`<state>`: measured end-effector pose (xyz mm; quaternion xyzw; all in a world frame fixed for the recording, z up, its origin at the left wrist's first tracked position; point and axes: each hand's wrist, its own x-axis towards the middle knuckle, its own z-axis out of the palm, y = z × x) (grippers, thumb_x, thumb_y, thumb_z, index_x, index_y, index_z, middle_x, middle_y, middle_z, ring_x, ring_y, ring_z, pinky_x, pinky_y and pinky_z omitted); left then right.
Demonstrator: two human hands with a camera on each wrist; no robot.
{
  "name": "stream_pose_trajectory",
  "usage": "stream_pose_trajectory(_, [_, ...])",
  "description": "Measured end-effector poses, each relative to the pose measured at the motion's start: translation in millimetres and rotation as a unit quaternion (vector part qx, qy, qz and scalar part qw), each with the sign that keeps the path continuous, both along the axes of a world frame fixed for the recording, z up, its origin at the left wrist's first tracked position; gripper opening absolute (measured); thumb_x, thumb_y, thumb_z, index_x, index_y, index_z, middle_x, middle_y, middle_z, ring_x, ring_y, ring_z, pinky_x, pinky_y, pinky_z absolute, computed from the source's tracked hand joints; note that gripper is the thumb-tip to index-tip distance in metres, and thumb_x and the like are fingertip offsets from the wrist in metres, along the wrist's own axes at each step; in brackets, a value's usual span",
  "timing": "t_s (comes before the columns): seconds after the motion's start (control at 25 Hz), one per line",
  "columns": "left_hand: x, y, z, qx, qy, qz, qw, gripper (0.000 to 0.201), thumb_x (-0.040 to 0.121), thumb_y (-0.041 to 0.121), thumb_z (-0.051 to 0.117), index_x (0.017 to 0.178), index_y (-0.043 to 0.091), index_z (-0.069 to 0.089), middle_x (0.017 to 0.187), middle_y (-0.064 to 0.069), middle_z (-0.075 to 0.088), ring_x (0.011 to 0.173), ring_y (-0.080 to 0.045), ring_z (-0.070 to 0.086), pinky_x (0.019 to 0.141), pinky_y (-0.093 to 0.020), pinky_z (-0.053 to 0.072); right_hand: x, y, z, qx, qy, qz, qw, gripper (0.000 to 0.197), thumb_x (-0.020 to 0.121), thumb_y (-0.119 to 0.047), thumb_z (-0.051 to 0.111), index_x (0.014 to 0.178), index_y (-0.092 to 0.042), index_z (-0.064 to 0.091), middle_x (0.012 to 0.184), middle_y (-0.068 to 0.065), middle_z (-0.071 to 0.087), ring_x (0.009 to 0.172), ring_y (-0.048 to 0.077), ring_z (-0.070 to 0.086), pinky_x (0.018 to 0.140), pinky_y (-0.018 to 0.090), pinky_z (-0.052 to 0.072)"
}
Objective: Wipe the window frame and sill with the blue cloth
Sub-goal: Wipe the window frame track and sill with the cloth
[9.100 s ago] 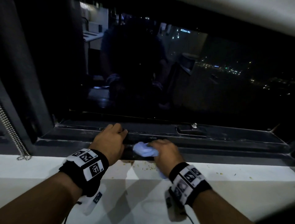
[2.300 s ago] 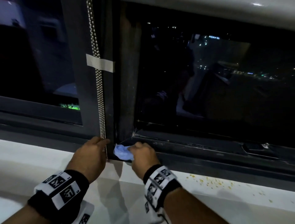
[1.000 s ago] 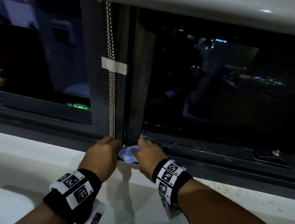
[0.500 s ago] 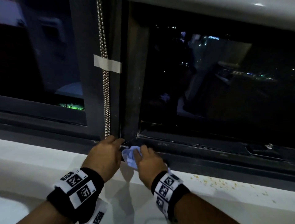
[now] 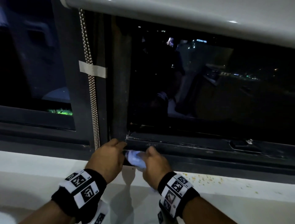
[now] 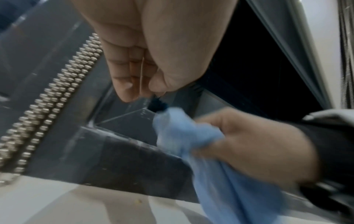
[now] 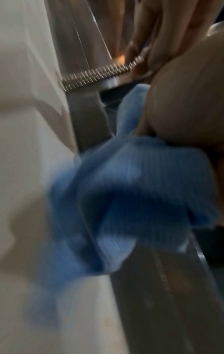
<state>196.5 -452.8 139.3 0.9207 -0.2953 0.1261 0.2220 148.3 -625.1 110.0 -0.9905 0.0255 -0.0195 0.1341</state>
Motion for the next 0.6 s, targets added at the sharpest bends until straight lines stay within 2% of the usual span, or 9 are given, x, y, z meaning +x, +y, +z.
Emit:
stream_pose_trajectory(0.08, [-5, -6, 1, 0.002, 0.012, -0.011, 1.0, 0.034, 0.064, 0.011, 0.057, 0.096, 0.015, 0.069, 0.081, -0.006, 0.066, 0.062, -0.029, 0.065, 0.05, -0.028, 0.051, 2, -9, 2, -0.004, -0.028, -0.037, 0.999, 0.051, 0.081, -0.01, 0.05, 0.13, -0.025, 0.044, 0.119, 0.008, 0.039, 0.106, 0.031, 0.049, 0.09, 0.037, 0.045])
stream_pose_trajectory(0.16, [-10, -11, 0, 0.005, 0.024, -0.026, 0.999, 0.037, 0.065, 0.012, 0.055, 0.099, 0.014, 0.069, 0.084, -0.007, 0.067, 0.065, -0.03, 0.066, 0.053, -0.03, 0.052, -2, -9, -6, -0.027, 0.004, -0.045, 0.999, 0.051, 0.083, -0.011, 0.051, 0.131, -0.023, 0.041, 0.121, 0.008, 0.037, 0.109, 0.032, 0.046, 0.091, 0.039, 0.045])
stream_pose_trajectory(0.24, [-13, -15, -3, -0.001, 0.03, -0.041, 0.999, 0.038, 0.065, 0.014, 0.052, 0.1, 0.017, 0.068, 0.086, -0.005, 0.066, 0.069, -0.029, 0.066, 0.057, -0.031, 0.053, -7, -12, -10, 0.005, 0.038, -0.025, 0.999, 0.05, 0.084, -0.01, 0.052, 0.132, -0.025, 0.044, 0.121, 0.008, 0.039, 0.11, 0.032, 0.048, 0.094, 0.038, 0.044])
stream_pose_trajectory(0.36, [-19, -23, -6, -0.01, 0.051, -0.076, 0.996, 0.045, 0.075, 0.027, 0.037, 0.113, 0.025, 0.061, 0.104, 0.001, 0.063, 0.089, -0.023, 0.064, 0.075, -0.032, 0.052, -17, -32, 1, 0.078, 0.023, -0.031, 0.996, 0.05, 0.086, -0.007, 0.049, 0.13, -0.031, 0.05, 0.117, 0.005, 0.044, 0.109, 0.031, 0.052, 0.094, 0.037, 0.043])
stream_pose_trajectory(0.44, [-24, -33, -9, -0.01, 0.054, -0.1, 0.993, 0.053, 0.075, 0.036, 0.028, 0.119, 0.027, 0.057, 0.111, 0.004, 0.06, 0.095, -0.019, 0.061, 0.081, -0.031, 0.05, -29, -45, 3, 0.064, -0.004, -0.069, 0.996, 0.055, 0.085, -0.004, 0.048, 0.133, -0.03, 0.047, 0.12, 0.005, 0.042, 0.109, 0.03, 0.051, 0.095, 0.035, 0.042])
stream_pose_trajectory(0.6, [-36, -56, -9, -0.018, 0.055, -0.106, 0.993, 0.04, 0.082, 0.026, 0.04, 0.119, 0.025, 0.056, 0.113, 0.003, 0.058, 0.096, -0.019, 0.06, 0.081, -0.031, 0.049, -43, -54, 3, -0.019, -0.007, -0.126, 0.992, 0.061, 0.082, -0.002, 0.05, 0.138, -0.023, 0.037, 0.126, 0.009, 0.037, 0.112, 0.031, 0.045, 0.094, 0.035, 0.042])
